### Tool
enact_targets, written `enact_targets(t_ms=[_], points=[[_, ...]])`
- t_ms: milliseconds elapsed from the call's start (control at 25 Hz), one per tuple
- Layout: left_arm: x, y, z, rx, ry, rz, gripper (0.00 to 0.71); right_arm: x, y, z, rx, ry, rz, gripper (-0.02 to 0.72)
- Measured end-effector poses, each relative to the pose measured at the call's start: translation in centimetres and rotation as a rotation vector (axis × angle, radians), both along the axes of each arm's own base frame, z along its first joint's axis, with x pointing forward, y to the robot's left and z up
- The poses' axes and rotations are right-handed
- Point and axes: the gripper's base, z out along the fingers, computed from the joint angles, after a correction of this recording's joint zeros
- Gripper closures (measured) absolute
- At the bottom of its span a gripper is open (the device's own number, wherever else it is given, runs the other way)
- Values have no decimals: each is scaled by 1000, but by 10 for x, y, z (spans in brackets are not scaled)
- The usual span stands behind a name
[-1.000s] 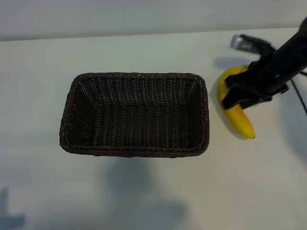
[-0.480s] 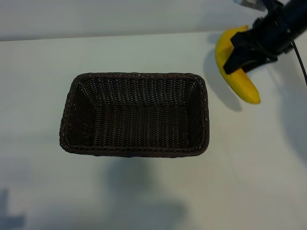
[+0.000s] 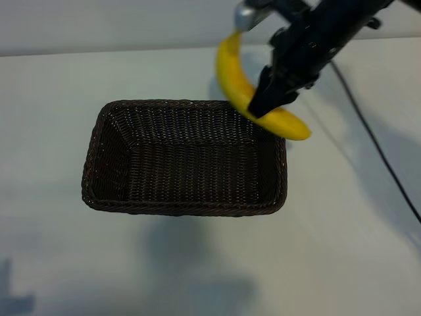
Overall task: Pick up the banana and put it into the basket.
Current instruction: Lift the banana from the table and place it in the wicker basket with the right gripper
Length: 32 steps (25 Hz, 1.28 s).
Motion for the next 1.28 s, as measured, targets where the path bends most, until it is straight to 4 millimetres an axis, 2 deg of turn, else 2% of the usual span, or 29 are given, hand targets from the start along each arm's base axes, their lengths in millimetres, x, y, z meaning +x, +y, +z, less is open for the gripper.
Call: enact_targets(t_ms=[200, 520, 680, 1080, 1280], points=[[0, 0, 0, 0, 0, 0, 172, -18, 34, -2, -40, -146, 231, 288], [0, 0, 0, 3, 0, 2, 172, -44, 76, -7, -188, -330, 432, 288], [0, 0, 0, 3, 0, 2, 172, -47, 83, -9, -202, -359, 456, 288], [0, 0, 0, 3, 0, 2, 172, -38, 92, -20, -169, -413, 403, 288], [0, 0, 0, 3, 0, 2, 172, -32, 97, -45, -187, -370, 404, 288]])
